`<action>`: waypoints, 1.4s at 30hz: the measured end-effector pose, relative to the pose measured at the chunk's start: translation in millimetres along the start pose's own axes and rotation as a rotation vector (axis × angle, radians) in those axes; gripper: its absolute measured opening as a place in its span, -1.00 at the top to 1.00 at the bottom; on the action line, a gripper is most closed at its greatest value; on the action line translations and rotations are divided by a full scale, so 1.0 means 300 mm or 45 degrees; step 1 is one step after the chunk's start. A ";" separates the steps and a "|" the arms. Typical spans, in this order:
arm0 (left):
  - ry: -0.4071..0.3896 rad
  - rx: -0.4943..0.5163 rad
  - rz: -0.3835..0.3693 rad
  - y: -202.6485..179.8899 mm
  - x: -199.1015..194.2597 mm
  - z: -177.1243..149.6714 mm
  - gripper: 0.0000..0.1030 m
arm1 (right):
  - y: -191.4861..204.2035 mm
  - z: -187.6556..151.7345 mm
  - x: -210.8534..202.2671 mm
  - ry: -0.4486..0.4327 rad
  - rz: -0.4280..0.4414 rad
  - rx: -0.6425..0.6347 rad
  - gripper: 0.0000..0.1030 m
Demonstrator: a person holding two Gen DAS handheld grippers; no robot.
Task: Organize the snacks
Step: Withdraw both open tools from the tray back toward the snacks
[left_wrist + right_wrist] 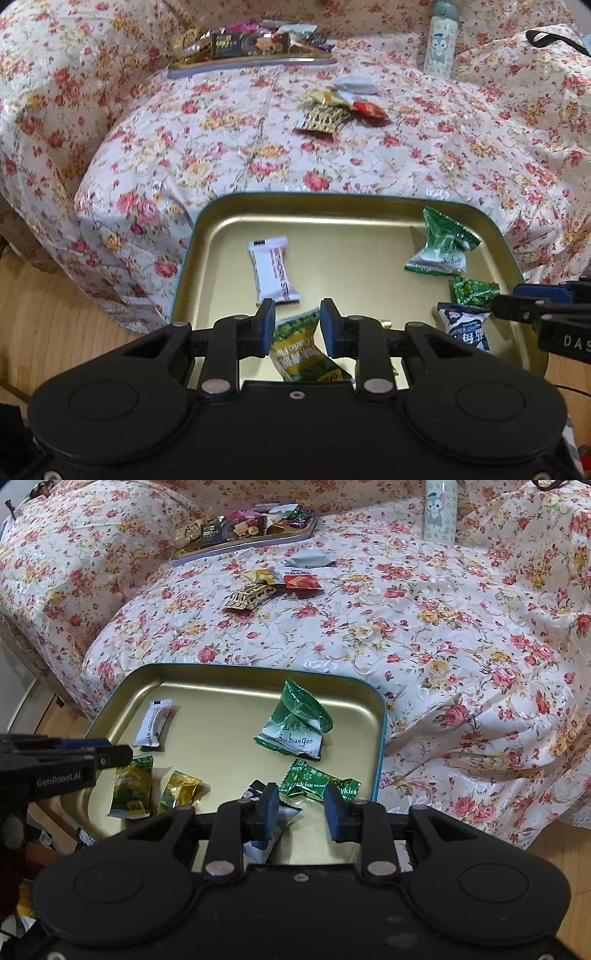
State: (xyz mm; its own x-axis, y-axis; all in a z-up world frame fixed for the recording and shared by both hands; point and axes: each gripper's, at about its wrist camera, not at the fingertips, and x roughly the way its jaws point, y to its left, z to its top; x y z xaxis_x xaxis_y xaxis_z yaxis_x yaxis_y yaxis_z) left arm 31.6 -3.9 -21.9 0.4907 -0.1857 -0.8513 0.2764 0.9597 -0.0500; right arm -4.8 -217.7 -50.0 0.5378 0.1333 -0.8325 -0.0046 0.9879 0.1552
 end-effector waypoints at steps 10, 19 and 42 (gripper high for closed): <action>-0.250 0.099 0.025 -0.001 -0.082 0.057 -0.12 | 0.024 0.044 -0.046 -0.067 -0.017 -0.118 0.18; -0.450 0.132 0.064 0.013 -0.098 0.147 -0.21 | 0.019 0.170 -0.081 -0.273 -0.038 -0.173 0.03; -0.587 0.281 0.134 0.004 0.116 0.301 -0.51 | -0.036 0.433 0.120 -0.548 -0.113 -0.138 -0.61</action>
State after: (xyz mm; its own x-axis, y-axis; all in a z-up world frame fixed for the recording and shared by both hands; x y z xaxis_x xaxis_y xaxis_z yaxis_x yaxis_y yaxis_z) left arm 123.7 -28.3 -4.3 0.8242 -0.2117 -0.5252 0.3491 0.9202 0.1770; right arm 124.3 -233.9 -12.6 0.8415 0.0254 -0.5397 -0.0187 0.9997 0.0178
